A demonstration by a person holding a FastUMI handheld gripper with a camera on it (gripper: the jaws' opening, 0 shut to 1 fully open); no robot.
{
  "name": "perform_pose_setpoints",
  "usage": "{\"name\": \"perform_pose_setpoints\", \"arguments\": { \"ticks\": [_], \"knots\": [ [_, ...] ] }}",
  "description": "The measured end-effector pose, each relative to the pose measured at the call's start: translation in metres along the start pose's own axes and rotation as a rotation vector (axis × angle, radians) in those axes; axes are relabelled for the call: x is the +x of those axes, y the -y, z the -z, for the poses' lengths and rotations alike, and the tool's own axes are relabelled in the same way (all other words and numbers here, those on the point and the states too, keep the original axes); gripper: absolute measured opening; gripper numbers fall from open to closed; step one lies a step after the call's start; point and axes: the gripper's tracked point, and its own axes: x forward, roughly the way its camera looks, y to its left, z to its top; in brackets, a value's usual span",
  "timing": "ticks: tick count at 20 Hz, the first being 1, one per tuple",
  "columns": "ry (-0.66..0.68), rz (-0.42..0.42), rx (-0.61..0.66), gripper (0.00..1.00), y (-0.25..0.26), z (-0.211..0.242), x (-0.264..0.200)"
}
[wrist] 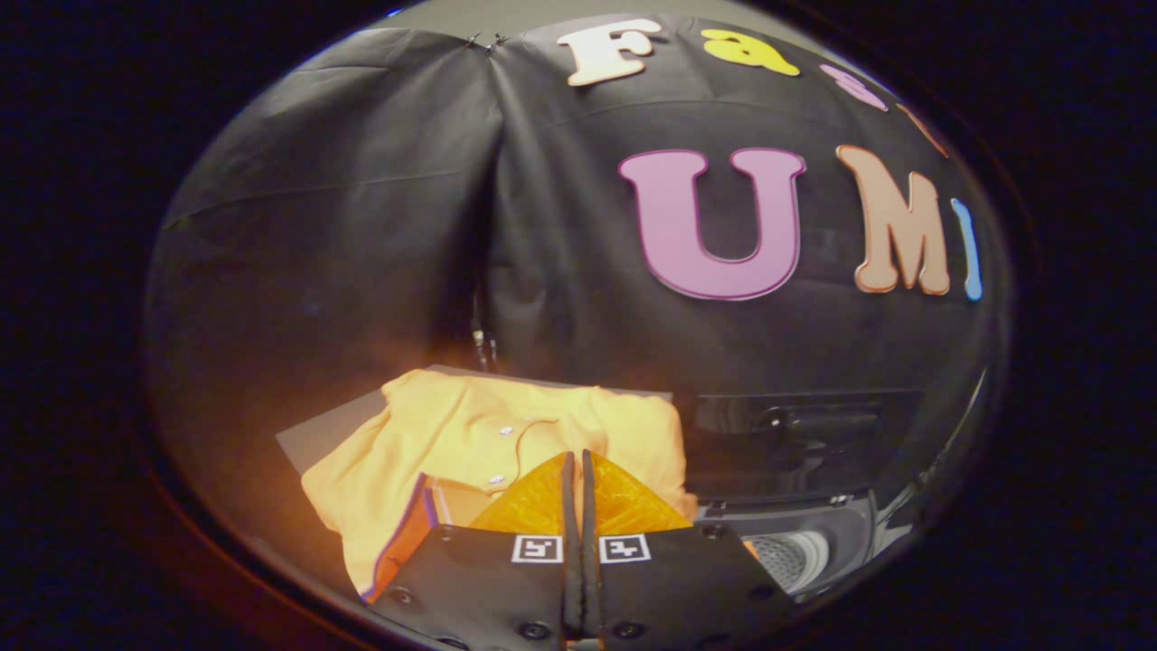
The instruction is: Put the clothes into the washing machine and then close the washing machine lid.
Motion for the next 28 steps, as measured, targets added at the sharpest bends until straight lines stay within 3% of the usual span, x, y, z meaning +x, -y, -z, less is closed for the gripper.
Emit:
{"name": "perform_pose_setpoints", "arguments": {
  "ticks": [6,10,13,15,16,28],
  "knots": [
    [0.060,0.301,-0.094,0.00,0.127,-0.025,-0.016],
    [0.067,0.414,-0.105,0.00,0.179,-0.029,-0.022],
    [0.067,0.452,-0.101,0.01,0.198,-0.025,-0.019],
    [0.065,0.449,-0.088,0.07,0.204,-0.020,-0.015],
    [0.066,0.455,-0.074,0.23,0.206,-0.018,-0.014],
    [0.052,0.412,-0.036,0.23,0.196,-0.004,-0.001]
  ]
}}
